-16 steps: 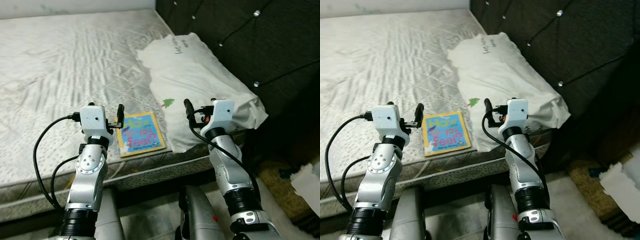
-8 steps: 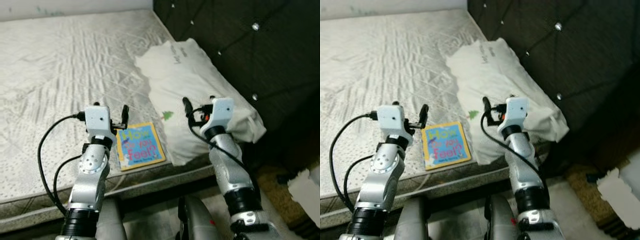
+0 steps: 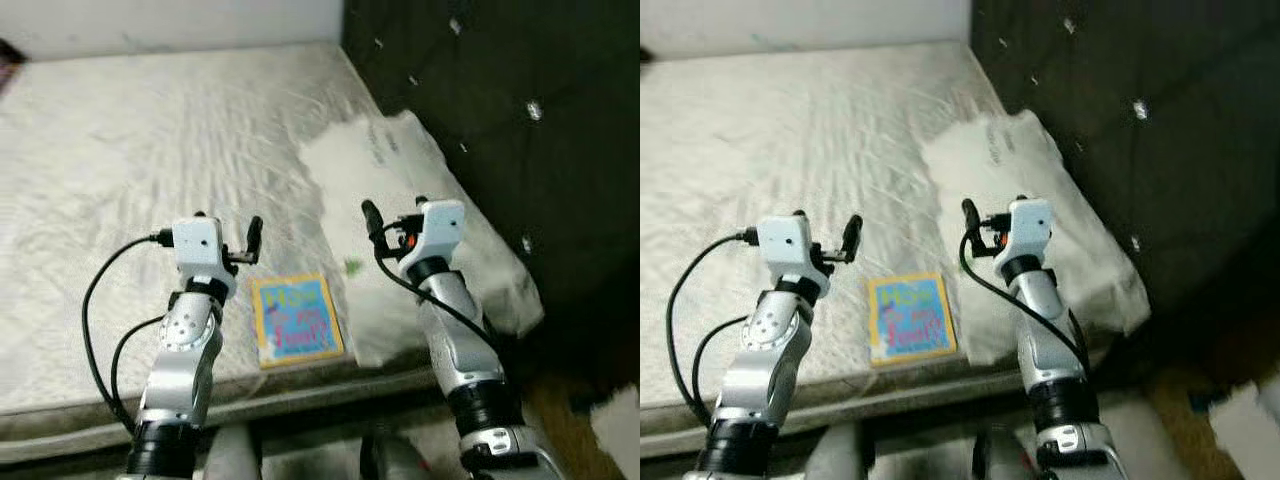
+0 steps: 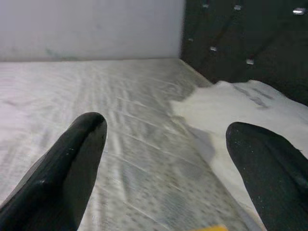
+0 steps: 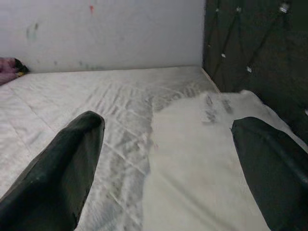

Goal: Clean up the room

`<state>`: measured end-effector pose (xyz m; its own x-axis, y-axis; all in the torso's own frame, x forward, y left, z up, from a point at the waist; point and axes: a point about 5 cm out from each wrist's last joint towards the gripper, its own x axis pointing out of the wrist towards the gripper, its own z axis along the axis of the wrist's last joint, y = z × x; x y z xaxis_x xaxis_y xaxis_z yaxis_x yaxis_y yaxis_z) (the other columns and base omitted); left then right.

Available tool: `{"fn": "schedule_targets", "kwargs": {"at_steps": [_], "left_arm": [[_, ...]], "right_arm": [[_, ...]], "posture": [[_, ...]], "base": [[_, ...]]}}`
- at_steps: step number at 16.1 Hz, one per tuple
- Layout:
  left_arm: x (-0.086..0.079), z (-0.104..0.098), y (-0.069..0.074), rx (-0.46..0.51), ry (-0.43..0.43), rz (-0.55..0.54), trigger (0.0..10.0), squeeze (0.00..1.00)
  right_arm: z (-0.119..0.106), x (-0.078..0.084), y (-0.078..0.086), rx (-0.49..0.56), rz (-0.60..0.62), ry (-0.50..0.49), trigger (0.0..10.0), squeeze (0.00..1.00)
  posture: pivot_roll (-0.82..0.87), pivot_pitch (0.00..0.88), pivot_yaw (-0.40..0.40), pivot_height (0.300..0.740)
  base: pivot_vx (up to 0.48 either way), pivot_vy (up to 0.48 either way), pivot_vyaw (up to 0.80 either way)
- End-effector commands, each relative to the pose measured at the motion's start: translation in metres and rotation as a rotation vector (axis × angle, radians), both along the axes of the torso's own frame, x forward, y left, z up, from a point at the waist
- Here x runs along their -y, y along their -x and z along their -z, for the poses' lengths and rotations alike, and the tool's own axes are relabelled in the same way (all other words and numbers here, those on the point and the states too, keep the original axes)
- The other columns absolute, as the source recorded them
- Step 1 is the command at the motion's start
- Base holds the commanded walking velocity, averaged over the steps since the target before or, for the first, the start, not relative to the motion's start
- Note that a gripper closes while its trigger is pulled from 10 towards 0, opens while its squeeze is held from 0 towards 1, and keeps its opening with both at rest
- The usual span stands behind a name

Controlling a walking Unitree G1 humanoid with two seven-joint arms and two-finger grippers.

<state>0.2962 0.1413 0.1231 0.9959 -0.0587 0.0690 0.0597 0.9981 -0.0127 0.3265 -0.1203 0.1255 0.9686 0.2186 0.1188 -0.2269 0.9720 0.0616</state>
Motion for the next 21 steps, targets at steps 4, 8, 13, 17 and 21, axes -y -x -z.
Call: {"fn": "schedule_targets", "kwargs": {"at_steps": [4, 8, 13, 17, 21], "left_arm": [[-0.0085, 0.0012, -0.0044, -0.015, -0.030, -0.076, 10.0, 0.00], [-0.0055, -0.0001, -0.0062, -0.005, -0.024, -0.060, 10.0, 0.00], [-0.0043, -0.0033, -0.0103, 0.002, 0.002, -0.044, 10.0, 0.00], [-0.0029, -0.0019, -0.0109, -0.006, 0.023, -0.041, 10.0, 0.00], [-0.0022, -0.0005, -0.0120, -0.015, 0.023, -0.041, 10.0, 0.00]], "right_arm": [[-0.0045, -0.0010, -0.0024, 0.012, -0.006, -0.005, 10.0, 0.00], [-0.0046, -0.0011, -0.0032, 0.012, -0.005, 0.000, 10.0, 0.00], [-0.0065, -0.0051, -0.0053, 0.020, 0.000, -0.022, 10.0, 0.00], [-0.0043, -0.0068, -0.0045, 0.013, -0.005, -0.022, 10.0, 0.00], [-0.0041, -0.0066, -0.0051, 0.012, -0.003, -0.013, 10.0, 0.00]], "posture": [[0.08, 0.000, -0.008, 0.740], [0.08, 0.000, -0.005, 0.740], [0.08, 0.000, -0.004, 0.740], [0.08, 0.000, -0.005, 0.740], [0.07, 0.000, -0.004, 0.740]], "base": [[0.000, 0.000, 0.00], [0.000, 0.000, 0.00], [0.000, 0.063, 0.00], [0.000, 0.463, 0.00], [0.000, 0.480, 0.00]]}}
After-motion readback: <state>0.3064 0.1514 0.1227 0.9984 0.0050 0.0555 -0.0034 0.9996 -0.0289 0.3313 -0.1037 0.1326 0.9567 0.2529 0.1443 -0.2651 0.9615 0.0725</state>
